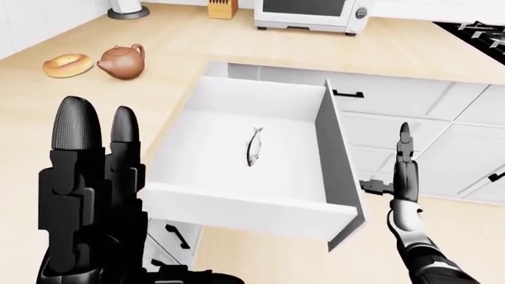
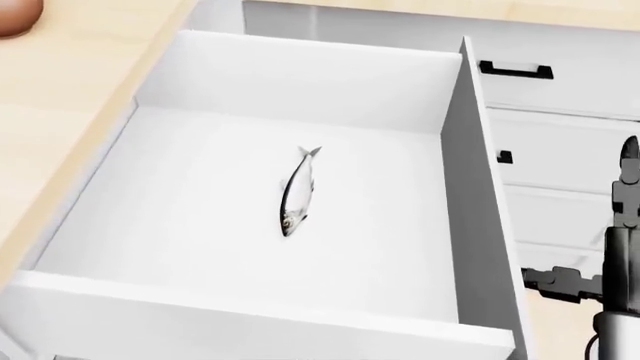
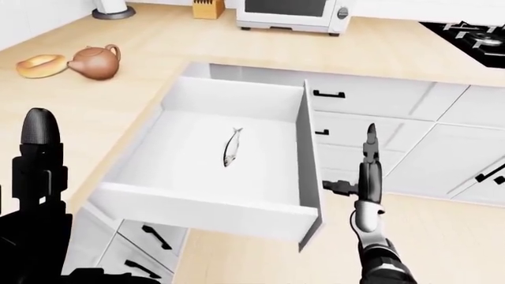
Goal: Close the right drawer.
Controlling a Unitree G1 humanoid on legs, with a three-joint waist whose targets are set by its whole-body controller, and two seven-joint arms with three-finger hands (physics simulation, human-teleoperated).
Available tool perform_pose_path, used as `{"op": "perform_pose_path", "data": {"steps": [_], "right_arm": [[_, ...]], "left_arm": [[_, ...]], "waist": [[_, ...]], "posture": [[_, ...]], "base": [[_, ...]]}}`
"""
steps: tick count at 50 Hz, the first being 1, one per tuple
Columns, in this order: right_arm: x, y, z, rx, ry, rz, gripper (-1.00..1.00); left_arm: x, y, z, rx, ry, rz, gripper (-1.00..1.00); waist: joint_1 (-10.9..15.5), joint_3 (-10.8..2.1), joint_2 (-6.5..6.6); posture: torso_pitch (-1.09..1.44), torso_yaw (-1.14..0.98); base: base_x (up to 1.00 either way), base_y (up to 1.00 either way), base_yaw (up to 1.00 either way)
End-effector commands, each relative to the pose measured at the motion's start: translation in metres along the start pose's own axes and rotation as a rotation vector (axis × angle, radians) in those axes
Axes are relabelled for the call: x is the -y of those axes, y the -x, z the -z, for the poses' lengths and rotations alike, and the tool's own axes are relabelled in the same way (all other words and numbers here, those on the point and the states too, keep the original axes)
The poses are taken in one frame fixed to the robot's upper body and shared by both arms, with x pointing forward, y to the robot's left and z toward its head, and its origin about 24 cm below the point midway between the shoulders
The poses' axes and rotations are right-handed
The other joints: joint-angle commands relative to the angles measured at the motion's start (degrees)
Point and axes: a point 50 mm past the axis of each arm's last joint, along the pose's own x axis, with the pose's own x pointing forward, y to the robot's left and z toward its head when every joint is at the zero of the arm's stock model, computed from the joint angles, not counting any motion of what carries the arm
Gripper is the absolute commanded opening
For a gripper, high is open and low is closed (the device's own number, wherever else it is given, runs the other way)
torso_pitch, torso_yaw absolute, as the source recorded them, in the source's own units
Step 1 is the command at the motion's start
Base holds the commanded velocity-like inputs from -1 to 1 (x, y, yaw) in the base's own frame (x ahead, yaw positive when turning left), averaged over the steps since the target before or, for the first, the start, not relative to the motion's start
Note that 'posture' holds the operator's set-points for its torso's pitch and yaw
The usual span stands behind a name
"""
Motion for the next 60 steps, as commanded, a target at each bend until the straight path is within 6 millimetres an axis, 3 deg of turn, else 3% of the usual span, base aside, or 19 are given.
{"op": "perform_pose_path", "data": {"steps": [1, 20, 60], "right_arm": [[-0.009, -0.012, -0.02, 0.114, -0.02, -0.046, 1.0], [-0.019, -0.011, -0.021, 0.118, -0.026, -0.083, 1.0], [-0.061, -0.009, -0.036, 0.162, -0.009, -0.23, 1.0]], "left_arm": [[-0.001, -0.002, -0.01, 0.058, -0.004, -0.005, 1.0], [0.0, -0.001, -0.01, 0.057, -0.004, -0.003, 1.0], [-0.001, -0.001, -0.01, 0.058, -0.002, -0.003, 1.0]], "waist": [[0.3, -0.9, -0.26], [0.1, -1.13, -0.09], [0.2, -1.42, 0.07]], "posture": [[0.0, 0.0], [0.0, 0.0], [0.0, 0.0]], "base": [[0.0, 0.0, 0.0], [0.0, 0.0, 0.0], [0.0, 0.0, 0.0]]}}
